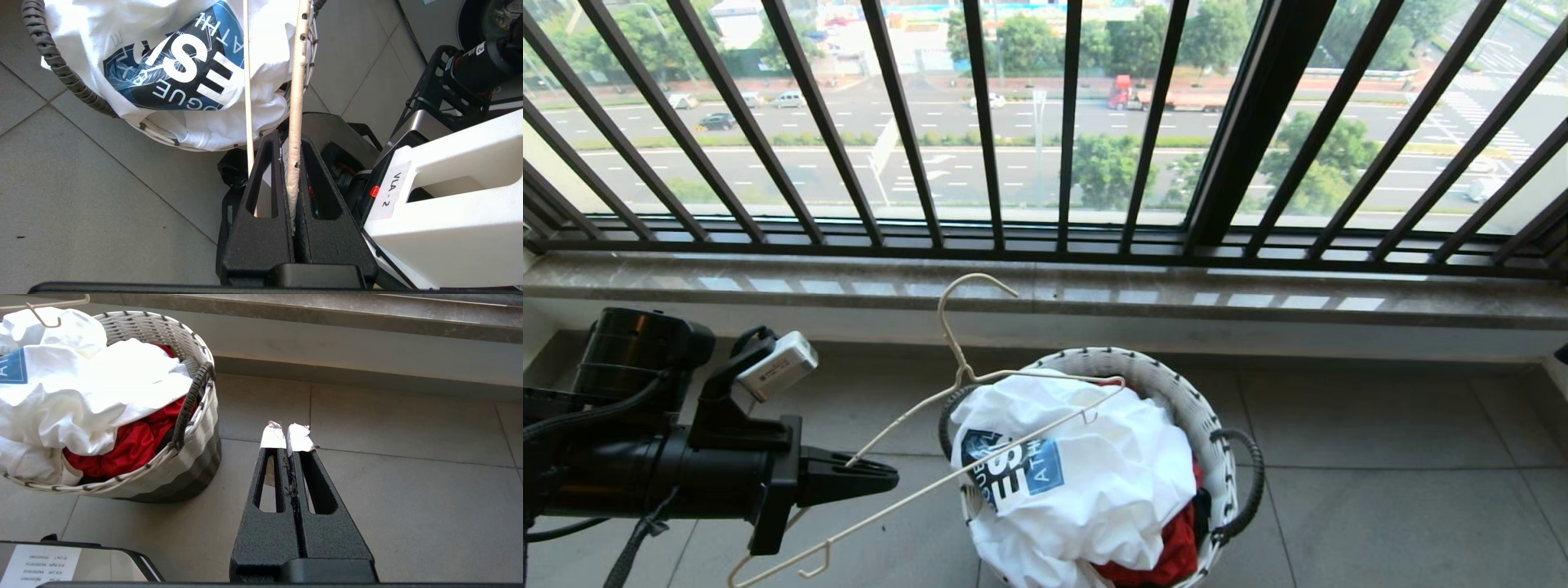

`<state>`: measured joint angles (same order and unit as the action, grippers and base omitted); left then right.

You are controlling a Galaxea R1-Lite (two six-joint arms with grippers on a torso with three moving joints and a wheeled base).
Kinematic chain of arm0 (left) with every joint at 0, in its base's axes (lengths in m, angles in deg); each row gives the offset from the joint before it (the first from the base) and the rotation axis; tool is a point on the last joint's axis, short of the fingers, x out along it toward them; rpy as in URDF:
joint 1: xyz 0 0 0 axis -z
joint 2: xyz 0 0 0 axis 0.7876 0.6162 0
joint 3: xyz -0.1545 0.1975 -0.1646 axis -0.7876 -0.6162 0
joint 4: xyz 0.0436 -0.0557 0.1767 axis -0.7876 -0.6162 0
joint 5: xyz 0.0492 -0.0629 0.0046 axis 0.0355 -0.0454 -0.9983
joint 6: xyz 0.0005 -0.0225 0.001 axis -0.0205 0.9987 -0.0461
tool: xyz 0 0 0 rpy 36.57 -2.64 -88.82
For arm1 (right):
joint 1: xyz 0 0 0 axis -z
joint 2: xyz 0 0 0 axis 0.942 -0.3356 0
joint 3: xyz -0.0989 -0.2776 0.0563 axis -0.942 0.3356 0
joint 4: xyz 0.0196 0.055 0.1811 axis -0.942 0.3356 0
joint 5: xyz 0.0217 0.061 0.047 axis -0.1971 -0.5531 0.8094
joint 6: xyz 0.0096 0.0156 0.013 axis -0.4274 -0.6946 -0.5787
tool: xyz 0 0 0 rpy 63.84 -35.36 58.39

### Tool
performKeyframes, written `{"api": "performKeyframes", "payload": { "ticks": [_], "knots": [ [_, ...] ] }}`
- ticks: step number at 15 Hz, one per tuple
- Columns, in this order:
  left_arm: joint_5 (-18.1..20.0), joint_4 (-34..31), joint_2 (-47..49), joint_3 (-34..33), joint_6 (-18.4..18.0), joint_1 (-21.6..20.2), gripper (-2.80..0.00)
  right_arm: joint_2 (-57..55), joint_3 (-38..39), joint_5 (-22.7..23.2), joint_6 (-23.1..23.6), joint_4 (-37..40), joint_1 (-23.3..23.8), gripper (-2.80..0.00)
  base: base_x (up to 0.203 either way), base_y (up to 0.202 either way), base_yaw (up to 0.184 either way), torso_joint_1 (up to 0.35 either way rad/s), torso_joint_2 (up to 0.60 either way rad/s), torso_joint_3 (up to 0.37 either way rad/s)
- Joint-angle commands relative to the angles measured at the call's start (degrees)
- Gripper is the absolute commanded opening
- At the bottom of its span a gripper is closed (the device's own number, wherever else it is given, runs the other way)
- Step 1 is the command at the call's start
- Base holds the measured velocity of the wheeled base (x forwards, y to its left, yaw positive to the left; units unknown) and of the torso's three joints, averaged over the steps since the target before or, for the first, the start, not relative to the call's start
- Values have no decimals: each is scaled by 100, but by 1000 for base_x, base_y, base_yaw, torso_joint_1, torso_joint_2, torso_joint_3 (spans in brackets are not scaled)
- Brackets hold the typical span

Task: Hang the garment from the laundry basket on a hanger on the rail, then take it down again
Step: Pick up clothes from the basket

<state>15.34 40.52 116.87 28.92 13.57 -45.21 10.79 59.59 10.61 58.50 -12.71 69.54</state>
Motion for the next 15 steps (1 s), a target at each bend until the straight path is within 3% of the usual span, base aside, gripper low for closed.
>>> {"api": "performKeyframes", "payload": {
  "ticks": [1,10,13,15],
  "knots": [
    [23,-3,-340,75,260,1,-280,2,0,3,26,-1,-3,-280,0,0,0,0,0,0],
    [-158,-49,-1481,286,933,-7,-280,2,-22,3,31,-1,-3,-280,0,0,0,0,0,0],
    [-517,-13,-1495,315,926,-7,-280,-38,-612,14,38,183,-3,-280,0,0,0,0,0,0],
    [-548,-57,-1550,401,951,-7,-280,-283,-1126,92,71,533,-3,-280,0,0,0,0,0,0]
  ]
}}
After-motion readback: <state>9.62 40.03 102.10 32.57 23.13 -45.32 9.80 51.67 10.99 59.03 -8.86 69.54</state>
